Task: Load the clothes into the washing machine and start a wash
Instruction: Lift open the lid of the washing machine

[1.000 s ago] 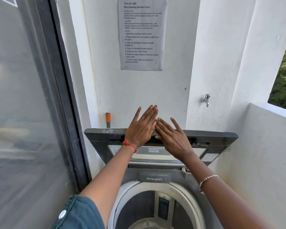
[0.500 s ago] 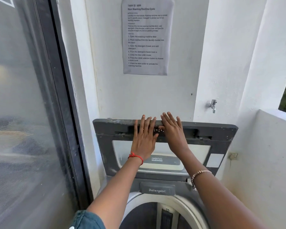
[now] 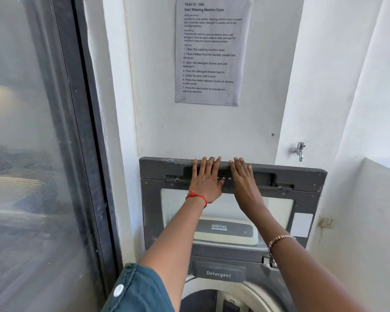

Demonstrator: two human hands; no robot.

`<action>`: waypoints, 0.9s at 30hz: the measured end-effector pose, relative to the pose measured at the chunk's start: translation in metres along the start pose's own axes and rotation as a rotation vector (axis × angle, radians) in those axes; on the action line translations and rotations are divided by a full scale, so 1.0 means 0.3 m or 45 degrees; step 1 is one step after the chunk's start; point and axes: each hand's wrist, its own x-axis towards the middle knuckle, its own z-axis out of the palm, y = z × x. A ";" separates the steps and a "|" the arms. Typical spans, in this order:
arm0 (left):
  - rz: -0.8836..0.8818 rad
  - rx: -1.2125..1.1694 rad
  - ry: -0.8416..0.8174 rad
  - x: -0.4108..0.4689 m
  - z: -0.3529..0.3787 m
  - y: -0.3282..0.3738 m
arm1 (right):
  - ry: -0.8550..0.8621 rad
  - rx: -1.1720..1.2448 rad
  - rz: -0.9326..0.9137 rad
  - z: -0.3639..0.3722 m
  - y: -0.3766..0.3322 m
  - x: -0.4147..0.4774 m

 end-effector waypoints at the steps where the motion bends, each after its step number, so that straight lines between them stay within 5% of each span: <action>1: 0.005 0.000 -0.020 0.013 -0.001 -0.003 | -0.029 -0.018 0.015 0.000 0.003 0.013; 27: 0.045 0.066 -0.326 0.046 -0.037 -0.027 | -0.265 -0.185 0.081 -0.025 -0.002 0.032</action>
